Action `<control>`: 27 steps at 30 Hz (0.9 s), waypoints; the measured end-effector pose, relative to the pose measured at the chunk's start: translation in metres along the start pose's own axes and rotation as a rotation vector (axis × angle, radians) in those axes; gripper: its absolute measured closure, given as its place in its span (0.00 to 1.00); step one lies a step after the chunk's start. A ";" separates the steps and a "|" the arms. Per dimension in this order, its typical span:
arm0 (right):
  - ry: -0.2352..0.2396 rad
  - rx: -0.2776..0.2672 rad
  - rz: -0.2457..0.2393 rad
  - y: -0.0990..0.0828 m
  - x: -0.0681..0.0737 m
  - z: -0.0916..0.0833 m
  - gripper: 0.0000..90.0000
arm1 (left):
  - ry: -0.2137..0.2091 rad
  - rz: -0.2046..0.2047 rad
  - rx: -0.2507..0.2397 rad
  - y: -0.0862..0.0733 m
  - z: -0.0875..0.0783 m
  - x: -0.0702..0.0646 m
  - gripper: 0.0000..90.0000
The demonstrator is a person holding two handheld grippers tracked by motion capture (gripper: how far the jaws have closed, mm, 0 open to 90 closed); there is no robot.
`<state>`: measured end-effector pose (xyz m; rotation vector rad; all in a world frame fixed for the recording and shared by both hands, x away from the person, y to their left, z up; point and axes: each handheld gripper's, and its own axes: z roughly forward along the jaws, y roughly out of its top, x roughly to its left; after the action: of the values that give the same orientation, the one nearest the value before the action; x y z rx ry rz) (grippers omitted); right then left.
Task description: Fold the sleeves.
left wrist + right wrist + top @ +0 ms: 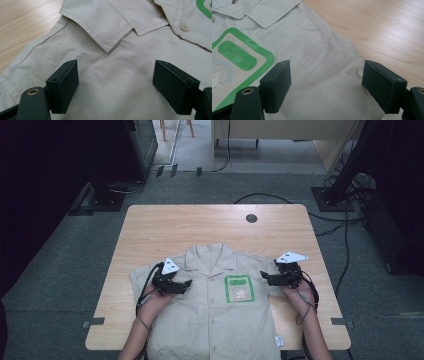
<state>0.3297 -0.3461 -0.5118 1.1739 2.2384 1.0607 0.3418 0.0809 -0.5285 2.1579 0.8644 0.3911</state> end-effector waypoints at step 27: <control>-0.009 -0.031 0.017 -0.009 -0.016 -0.006 0.25 | 0.000 0.000 0.000 0.000 0.000 0.000 0.23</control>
<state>0.3299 -0.3654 -0.5150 1.1842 2.2010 1.0907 0.3417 0.0809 -0.5284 2.1584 0.8647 0.3912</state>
